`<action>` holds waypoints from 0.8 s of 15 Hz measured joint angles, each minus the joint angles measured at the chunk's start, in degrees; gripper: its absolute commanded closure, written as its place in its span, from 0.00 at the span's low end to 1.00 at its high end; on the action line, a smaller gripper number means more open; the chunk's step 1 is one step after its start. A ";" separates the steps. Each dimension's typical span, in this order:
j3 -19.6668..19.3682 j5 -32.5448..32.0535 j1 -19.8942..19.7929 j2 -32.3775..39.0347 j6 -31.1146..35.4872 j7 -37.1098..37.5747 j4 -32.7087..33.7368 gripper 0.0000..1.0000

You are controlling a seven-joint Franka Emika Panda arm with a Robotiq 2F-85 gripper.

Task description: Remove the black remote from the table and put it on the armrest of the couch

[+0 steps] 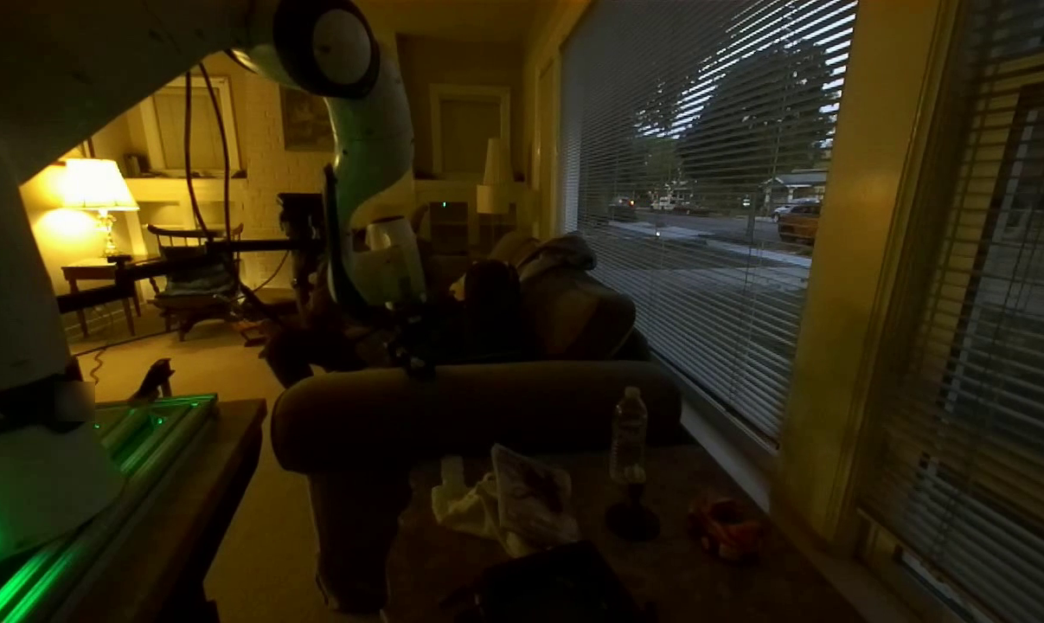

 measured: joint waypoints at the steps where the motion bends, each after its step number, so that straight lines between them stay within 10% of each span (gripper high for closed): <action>1: 0.34 0.65 -0.19 0.00 -0.30 -0.84 0.00 0.00; 12: 6.77 13.93 -3.05 -6.73 -12.02 -7.68 -3.05 0.00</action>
